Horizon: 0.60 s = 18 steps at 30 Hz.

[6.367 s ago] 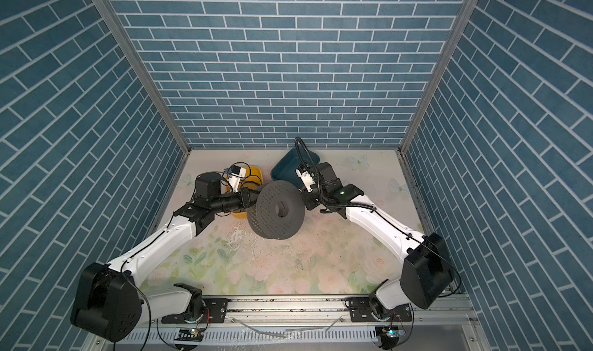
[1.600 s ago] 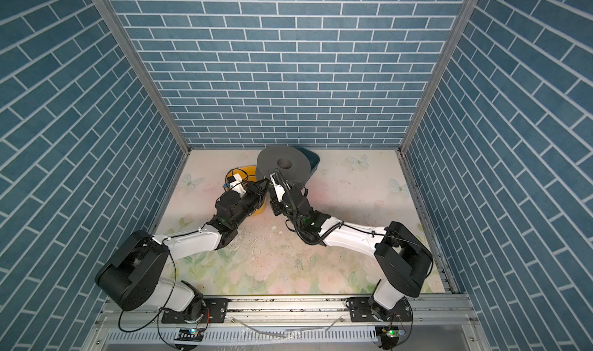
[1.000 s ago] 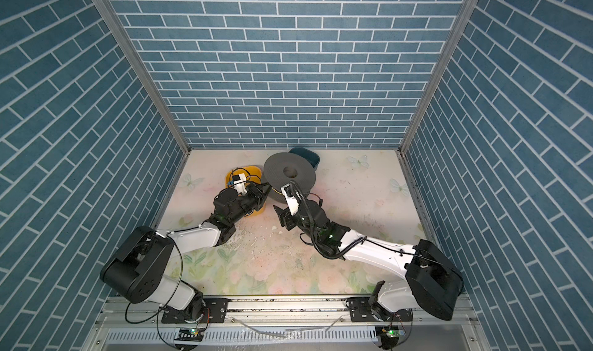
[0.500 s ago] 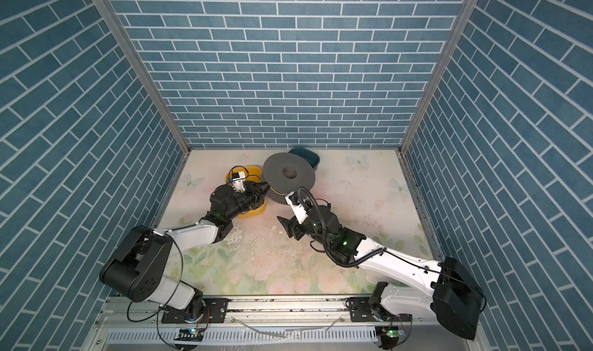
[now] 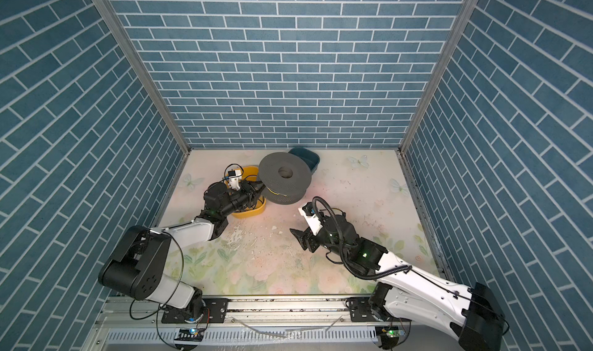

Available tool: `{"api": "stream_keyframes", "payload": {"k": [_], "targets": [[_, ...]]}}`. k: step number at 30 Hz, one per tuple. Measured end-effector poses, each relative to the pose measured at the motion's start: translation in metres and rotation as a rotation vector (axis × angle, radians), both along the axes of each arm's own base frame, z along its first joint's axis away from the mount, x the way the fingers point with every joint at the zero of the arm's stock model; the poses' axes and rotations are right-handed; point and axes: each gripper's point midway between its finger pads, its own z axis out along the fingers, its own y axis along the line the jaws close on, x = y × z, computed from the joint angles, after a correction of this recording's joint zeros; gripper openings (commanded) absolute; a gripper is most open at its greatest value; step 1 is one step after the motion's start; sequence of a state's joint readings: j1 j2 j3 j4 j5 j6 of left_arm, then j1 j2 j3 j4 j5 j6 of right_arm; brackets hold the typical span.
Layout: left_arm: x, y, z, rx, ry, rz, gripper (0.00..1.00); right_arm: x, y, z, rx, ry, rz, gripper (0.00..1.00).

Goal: Wrap the cables
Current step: 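Open the right gripper and move it back toward the robot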

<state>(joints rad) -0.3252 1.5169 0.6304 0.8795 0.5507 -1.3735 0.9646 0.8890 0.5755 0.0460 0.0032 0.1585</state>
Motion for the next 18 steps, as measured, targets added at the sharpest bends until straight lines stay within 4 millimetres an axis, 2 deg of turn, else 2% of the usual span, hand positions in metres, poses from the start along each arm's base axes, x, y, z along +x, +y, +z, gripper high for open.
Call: {"api": "stream_keyframes", "payload": {"k": [5,10,18], "targets": [[0.001,-0.004,0.012,0.007,-0.031,-0.059,0.0,0.018,-0.025,-0.009,0.01,0.061,-0.087,0.72],[-0.001,-0.011,0.023,0.033,-0.078,-0.118,0.0,0.031,-0.04,-0.011,0.04,0.116,-0.143,0.71],[-0.007,-0.016,0.017,0.051,-0.08,-0.176,0.0,0.046,-0.057,-0.01,0.148,0.248,-0.201,0.7]]}}
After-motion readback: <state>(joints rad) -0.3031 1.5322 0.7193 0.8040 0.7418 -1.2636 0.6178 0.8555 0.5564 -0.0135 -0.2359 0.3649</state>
